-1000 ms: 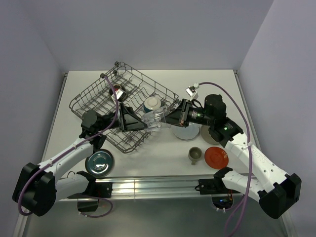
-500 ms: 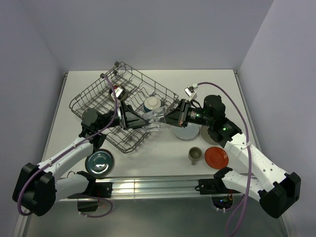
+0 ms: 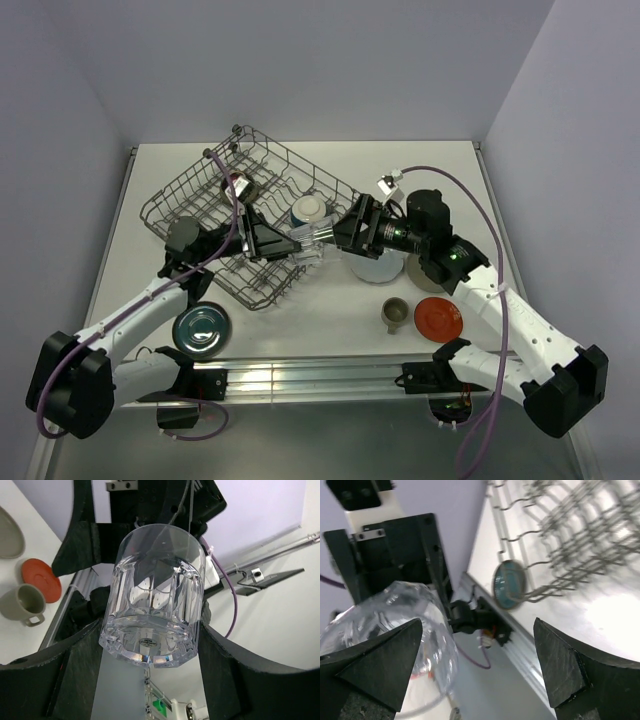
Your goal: Load the mixed dishes into the dish rack
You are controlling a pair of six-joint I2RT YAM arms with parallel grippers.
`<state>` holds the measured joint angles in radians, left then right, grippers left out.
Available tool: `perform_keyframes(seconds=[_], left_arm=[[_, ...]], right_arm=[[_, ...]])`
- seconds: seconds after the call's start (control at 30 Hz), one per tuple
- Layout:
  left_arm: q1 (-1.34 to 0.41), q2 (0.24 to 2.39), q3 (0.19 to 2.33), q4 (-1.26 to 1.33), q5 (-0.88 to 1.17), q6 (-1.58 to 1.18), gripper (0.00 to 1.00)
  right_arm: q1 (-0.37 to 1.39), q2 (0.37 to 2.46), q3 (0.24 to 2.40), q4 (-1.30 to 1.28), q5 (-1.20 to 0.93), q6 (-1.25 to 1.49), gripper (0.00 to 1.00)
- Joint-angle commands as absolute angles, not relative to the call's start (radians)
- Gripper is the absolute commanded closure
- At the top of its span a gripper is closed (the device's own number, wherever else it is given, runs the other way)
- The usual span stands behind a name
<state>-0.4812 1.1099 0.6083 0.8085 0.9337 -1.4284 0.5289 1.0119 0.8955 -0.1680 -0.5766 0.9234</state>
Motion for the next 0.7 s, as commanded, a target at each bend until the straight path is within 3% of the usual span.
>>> perform_keyframes(seconds=[0.0,0.1,0.17,0.2,0.33,0.37,0.47,0.67], left_arm=[[-0.41,1.074,0.643,0.787,0.939,-1.385,1.0],[-0.283,1.052,0.637,0.741,0.983,-1.373,1.0],[-0.209,1.025,0.67,0.475,0.988,-1.216,1.0],[-0.142,1.023,0.749,0.164,0.964,-1.027,1.0],[-0.06,1.069,1.012,-0.416,0.604,-0.662,1.0],[-0.06,1.081,1.09,-0.472,0.434,-0.625,1.0],[-0.06,1.15,1.208,-0.605,0.199,-0.54,1.0],[-0.058,1.373,1.415,-0.785,-0.035,-0.431,1.0]], right_arm=[[0.506,0.98,0.966,-0.302,-0.425,0.839,0.0],[0.476,0.939,0.991,-0.415,-0.28,0.804,0.0],[0.468,0.904,1.017,-0.52,-0.178,0.781,0.0],[0.468,0.881,1.022,-0.566,-0.102,0.772,0.0],[0.468,0.864,1.049,-0.662,-0.002,0.729,0.0],[0.468,0.87,1.058,-0.688,0.021,0.701,0.0],[0.469,0.908,1.097,-0.802,0.107,0.664,0.0],[0.471,0.91,1.085,-0.916,0.236,0.64,0.0]])
